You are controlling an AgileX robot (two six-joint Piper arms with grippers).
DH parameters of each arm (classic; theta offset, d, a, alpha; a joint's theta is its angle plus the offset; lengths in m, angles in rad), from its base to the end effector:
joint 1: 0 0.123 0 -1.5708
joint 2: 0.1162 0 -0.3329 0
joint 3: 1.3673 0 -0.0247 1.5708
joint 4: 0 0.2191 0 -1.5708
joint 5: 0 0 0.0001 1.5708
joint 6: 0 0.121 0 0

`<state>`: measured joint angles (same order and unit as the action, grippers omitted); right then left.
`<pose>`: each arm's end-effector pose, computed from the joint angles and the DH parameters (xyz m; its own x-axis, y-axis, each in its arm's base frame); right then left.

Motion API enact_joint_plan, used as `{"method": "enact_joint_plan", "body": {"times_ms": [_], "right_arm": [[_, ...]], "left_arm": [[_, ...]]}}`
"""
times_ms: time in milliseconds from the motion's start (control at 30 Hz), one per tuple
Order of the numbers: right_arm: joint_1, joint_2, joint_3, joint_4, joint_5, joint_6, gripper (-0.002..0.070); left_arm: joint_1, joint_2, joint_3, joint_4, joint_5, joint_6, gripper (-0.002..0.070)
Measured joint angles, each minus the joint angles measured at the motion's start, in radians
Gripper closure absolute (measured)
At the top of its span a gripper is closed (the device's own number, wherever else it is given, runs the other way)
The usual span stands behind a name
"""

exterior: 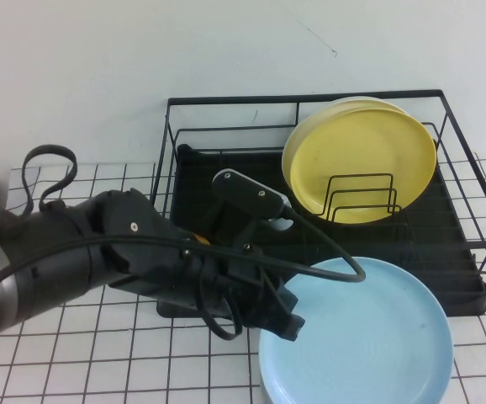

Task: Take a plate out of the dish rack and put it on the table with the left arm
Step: Place the plate from the table

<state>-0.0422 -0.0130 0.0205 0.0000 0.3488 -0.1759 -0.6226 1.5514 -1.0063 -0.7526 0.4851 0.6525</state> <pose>0.0019 -0.0001 0.1671 -0.2688 -0.1638 -0.9492 -0.0049 0.9857 -0.1687 0.2353 -0.2165 0.2954 -0.6250 0.4027 -0.6688 0.7044 0.6602 -0.2606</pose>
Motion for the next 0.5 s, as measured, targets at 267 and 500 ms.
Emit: {"method": "enact_joint_plan", "body": {"times_ms": [267,500], "right_arm": [[0.000,0.000,0.000,0.000,0.000,0.000,0.0680],[0.000,0.000,0.000,0.000,0.000,0.000,0.0680]], "left_arm": [[0.000,0.080,0.000,-0.037,-0.016,-0.012,0.0645],[0.000,0.118,0.000,-0.054,-0.011,-0.014,0.0635]]}}
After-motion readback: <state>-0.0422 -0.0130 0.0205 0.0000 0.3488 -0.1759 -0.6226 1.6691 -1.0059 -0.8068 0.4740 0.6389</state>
